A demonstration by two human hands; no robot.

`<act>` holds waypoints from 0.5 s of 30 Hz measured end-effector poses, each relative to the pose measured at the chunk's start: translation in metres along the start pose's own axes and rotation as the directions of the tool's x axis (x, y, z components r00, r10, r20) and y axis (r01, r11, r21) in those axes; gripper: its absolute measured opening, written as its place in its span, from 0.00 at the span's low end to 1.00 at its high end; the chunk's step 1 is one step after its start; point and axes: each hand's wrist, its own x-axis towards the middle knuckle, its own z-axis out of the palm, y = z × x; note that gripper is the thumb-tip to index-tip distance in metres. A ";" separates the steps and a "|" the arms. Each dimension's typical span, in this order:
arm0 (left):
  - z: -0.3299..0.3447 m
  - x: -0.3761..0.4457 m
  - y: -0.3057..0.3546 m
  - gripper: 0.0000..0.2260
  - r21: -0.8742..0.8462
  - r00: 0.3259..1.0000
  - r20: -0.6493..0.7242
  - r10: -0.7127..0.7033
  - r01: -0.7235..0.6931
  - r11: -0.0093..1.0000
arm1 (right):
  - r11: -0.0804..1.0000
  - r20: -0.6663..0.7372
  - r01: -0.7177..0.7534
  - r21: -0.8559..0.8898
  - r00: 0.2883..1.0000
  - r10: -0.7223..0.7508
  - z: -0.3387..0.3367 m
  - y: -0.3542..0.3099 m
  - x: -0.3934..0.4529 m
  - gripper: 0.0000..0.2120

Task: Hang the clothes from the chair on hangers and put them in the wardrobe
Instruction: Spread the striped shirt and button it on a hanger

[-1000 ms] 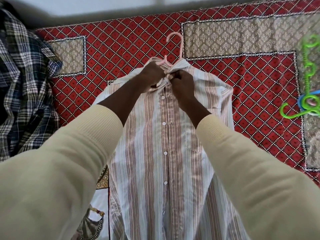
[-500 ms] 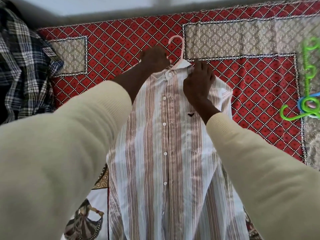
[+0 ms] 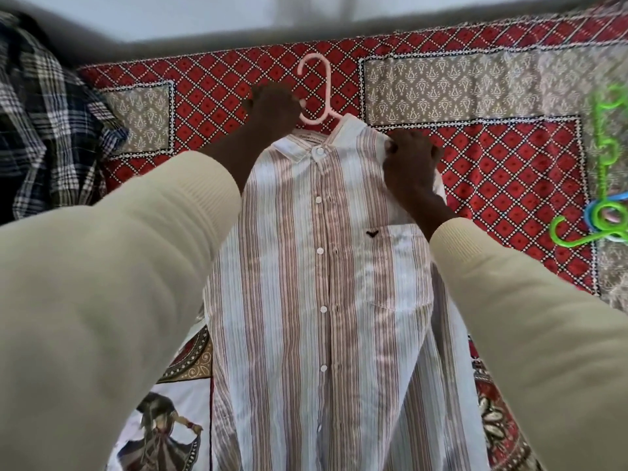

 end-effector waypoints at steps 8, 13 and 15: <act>0.012 -0.007 -0.014 0.16 0.028 0.985 -0.119 -0.127 0.132 0.991 | 0.951 -0.001 0.258 -0.169 0.965 -0.261 -0.006 0.030 0.012 0.13; 0.031 -0.018 -0.014 0.14 0.118 0.915 -0.401 -0.050 0.106 0.987 | 0.986 -0.054 -0.019 -0.165 0.998 0.011 0.000 0.014 0.007 0.20; 0.038 -0.039 -0.019 0.11 0.049 0.823 -0.567 0.005 0.028 0.998 | 0.978 -0.133 -0.137 -0.159 0.984 0.117 -0.001 -0.007 -0.008 0.23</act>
